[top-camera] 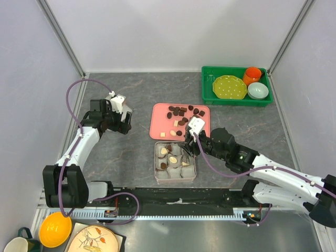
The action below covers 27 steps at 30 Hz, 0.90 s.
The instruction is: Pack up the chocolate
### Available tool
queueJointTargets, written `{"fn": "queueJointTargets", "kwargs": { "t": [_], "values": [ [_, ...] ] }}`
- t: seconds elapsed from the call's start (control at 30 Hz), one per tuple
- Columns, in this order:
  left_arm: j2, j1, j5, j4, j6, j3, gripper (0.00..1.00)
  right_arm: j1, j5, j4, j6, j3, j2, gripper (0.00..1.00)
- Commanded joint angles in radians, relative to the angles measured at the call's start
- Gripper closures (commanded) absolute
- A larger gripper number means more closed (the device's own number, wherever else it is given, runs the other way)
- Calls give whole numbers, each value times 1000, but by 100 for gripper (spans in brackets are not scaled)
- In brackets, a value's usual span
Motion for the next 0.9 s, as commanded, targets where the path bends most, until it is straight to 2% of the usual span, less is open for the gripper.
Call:
{"fn": "queueJointTargets", "kwargs": {
  "t": [0.0, 0.13, 0.33, 0.57, 0.87],
  "values": [
    [-13, -5, 0, 33, 32, 0, 1, 6, 62, 83, 1, 11, -15, 48],
    [-11, -5, 0, 36, 27, 0, 1, 6, 157, 181, -36, 40, 7, 50],
    [-14, -5, -2, 38, 27, -6, 1, -5, 285, 427, -114, 75, 149, 48],
    [-19, -5, -6, 39, 25, -3, 1, -118, 273, 670, -109, 146, 425, 48],
    [-14, -5, -17, 44, 25, -2, 1, -175, 192, 757, -83, 365, 729, 48]
  ]
}}
